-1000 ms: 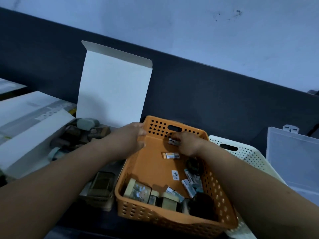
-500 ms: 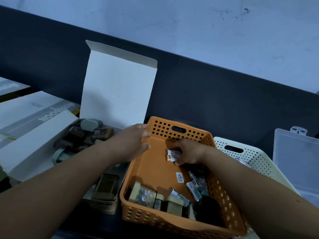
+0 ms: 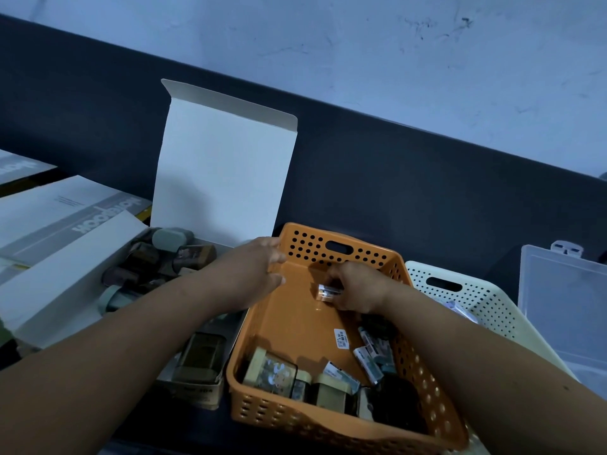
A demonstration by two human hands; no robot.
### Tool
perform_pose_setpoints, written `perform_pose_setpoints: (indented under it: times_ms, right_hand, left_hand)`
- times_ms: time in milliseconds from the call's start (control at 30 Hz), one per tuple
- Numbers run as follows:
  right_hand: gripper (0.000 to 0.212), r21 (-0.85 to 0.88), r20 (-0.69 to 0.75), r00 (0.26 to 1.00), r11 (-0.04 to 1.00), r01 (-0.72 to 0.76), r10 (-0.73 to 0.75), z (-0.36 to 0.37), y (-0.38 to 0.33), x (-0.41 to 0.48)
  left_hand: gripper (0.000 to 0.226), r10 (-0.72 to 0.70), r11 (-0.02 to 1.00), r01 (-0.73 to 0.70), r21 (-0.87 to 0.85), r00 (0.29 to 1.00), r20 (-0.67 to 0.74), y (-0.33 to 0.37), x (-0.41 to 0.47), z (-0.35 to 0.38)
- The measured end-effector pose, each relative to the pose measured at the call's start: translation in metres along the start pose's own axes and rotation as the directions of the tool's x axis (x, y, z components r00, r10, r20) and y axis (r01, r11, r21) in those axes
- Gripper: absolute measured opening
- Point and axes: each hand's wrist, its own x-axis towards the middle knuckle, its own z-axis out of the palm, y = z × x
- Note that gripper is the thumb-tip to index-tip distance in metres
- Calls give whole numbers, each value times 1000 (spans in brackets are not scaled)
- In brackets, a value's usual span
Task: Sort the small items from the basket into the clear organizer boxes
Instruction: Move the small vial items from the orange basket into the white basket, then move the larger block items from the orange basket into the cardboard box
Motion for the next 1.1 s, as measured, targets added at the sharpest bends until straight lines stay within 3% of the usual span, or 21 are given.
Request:
perform_pose_setpoints:
  times_ms: [100, 333, 467, 600, 767, 867, 967, 1100]
  right_hand:
    - [26, 44, -34, 999, 999, 8, -7, -2, 2, 0]
    - [18, 442, -220, 975, 893, 82, 19, -25, 17, -25]
    - [18, 600, -361, 923, 791, 121, 132, -41, 42, -51]
    - [20, 668, -377, 880, 743, 40, 291, -41, 75, -72]
    - [43, 532, -378, 795, 814, -233, 474, -26, 104, -83]
    - [48, 422, -454, 781, 876, -235, 429, -25, 92, -86]
    - [43, 292, -496, 835, 951, -100, 240, -29, 63, -84]
    - [46, 86, -241, 968, 995, -58, 77, -29, 28, -74]
  left_hand:
    - [49, -2, 1000, 2, 2, 1000, 1, 0, 0, 0]
    - [47, -8, 1000, 8, -1, 1000, 0, 1, 1, -1]
    - [44, -10, 999, 10, -48, 1000, 1, 4, -1, -2]
    - [42, 10, 999, -10, -51, 1000, 4, 5, -1, -3]
    - [45, 32, 998, -31, -49, 999, 8, 6, 2, -3]
    - [44, 31, 999, -30, -39, 999, 14, 5, 2, -2]
    - [45, 22, 999, -22, -27, 1000, 9, 5, 2, -2]
    - [46, 14, 999, -13, -34, 1000, 12, 5, 0, -3]
